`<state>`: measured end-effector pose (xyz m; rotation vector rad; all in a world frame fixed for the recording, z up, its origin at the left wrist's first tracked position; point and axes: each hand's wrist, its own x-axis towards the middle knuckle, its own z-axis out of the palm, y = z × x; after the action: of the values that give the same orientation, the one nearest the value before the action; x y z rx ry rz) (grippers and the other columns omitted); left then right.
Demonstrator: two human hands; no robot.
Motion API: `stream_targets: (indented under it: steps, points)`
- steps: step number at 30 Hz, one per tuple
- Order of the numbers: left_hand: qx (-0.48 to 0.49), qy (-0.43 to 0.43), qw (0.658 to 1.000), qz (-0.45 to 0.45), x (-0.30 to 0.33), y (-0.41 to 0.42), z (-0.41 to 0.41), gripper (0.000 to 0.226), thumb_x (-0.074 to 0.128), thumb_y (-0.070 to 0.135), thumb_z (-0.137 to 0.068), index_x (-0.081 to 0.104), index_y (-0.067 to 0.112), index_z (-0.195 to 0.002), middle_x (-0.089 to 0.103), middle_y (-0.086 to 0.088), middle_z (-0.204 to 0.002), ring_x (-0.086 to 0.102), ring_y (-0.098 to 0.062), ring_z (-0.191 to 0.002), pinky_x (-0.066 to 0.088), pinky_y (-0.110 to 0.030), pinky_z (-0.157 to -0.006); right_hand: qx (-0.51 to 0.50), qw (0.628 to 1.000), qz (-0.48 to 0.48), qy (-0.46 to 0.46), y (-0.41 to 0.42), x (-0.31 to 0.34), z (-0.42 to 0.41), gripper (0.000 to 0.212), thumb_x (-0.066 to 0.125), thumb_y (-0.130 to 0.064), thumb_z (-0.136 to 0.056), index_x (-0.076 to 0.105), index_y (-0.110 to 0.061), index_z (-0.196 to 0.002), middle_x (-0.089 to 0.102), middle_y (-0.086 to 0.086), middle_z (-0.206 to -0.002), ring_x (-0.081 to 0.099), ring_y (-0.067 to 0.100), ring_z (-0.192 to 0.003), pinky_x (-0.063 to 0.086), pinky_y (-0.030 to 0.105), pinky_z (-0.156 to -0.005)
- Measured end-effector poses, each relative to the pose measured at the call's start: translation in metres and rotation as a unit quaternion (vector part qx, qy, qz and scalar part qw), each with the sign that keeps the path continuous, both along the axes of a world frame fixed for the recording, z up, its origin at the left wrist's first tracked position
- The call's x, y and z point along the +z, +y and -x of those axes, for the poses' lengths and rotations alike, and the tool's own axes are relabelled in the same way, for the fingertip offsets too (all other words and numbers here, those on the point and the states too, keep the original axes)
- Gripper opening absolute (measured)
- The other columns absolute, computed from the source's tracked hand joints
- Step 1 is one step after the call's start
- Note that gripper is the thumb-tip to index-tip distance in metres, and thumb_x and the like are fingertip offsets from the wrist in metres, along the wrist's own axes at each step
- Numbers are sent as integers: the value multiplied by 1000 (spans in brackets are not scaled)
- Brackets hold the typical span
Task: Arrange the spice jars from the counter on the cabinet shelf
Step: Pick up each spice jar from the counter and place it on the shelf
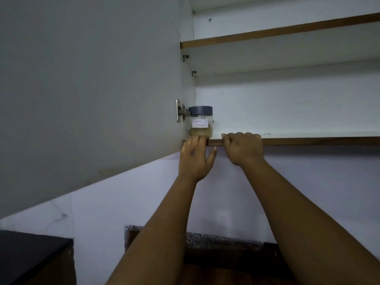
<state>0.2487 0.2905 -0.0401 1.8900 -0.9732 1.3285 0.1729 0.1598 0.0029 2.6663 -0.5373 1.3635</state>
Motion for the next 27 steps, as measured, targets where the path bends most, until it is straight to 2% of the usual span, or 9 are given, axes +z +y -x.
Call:
stream_targets:
  steps: [3, 5, 7, 9, 12, 15, 17, 24, 27]
  points:
    - [0, 27, 999, -23, -12, 5, 8, 45, 52, 37, -96, 54, 7, -131, 53, -10, -133, 48, -27, -121, 42, -41, -101, 54, 993, 28, -105, -2, -35, 13, 38, 41, -27, -99, 57, -19, -133, 60, 8, -130, 48, 29, -125, 28, 42, -110]
    - [-9, 36, 999, -34, -27, 6, 14, 53, 53, 35, -95, 46, 6, -140, 43, -11, -147, 40, -27, -135, 36, -39, -110, 71, 989, 27, -128, 1, -70, 18, 51, 49, -17, -95, 42, -16, -146, 39, 13, -152, 29, 31, -143, 22, 46, -117]
    - [-23, 54, 997, -40, -48, 10, 22, 57, 54, 33, -95, 42, 6, -144, 37, -11, -153, 33, -27, -141, 32, -39, -115, 77, 989, 0, -123, 7, -117, 21, 60, 55, -18, -93, 35, -16, -150, 25, 14, -158, 17, 31, -148, 14, 48, -119]
    - [-42, 99, 994, -36, -88, 18, 30, 58, 54, 34, -95, 40, 7, -145, 34, -11, -155, 30, -26, -143, 30, -37, -115, 64, 992, -66, -90, 14, -174, 27, 63, 59, -21, -92, 33, -18, -150, 21, 13, -160, 12, 31, -149, 9, 47, -120]
    - [-86, 265, 960, -6, -181, 38, 46, 63, 57, 34, -95, 36, 6, -147, 32, -13, -153, 29, -26, -142, 29, -29, -110, 34, 985, -170, -14, 20, -258, 38, 64, 62, -24, -91, 33, -21, -149, 15, 12, -161, 5, 31, -150, 7, 47, -120]
    - [-28, 388, 917, -85, -274, 68, 56, 65, 57, 33, -95, 32, 2, -147, 34, -17, -149, 30, -32, -140, 30, -35, -111, 8, 969, -221, 110, 26, -325, 52, 67, 61, -28, -91, 29, -21, -149, 10, 14, -161, 2, 32, -149, 5, 48, -120]
    - [11, 423, 894, -143, -321, 88, 64, 62, 55, 29, -96, 32, 2, -147, 36, -17, -147, 33, -32, -137, 29, -37, -112, -3, 950, -249, 190, 33, -361, 64, 69, 60, -32, -91, 26, -22, -151, 7, 14, -161, 0, 32, -149, 4, 46, -120]
    - [37, 526, 833, -170, -391, 119, 85, 62, 60, 25, -92, 35, 2, -144, 42, -19, -142, 40, -33, -130, 33, -39, -107, 65, 907, -273, 313, 66, -438, 73, 74, 49, -52, -94, 24, -15, -152, 13, 17, -160, 5, 33, -149, 7, 47, -119]
    - [28, 545, 816, -190, -407, 124, 93, 68, 64, 27, -89, 35, 1, -144, 43, -19, -139, 42, -35, -128, 36, -41, -104, 154, 886, -283, 333, 87, -452, 65, 83, 63, -54, -86, 26, -18, -151, 20, 16, -157, 11, 33, -147, 17, 46, -118]
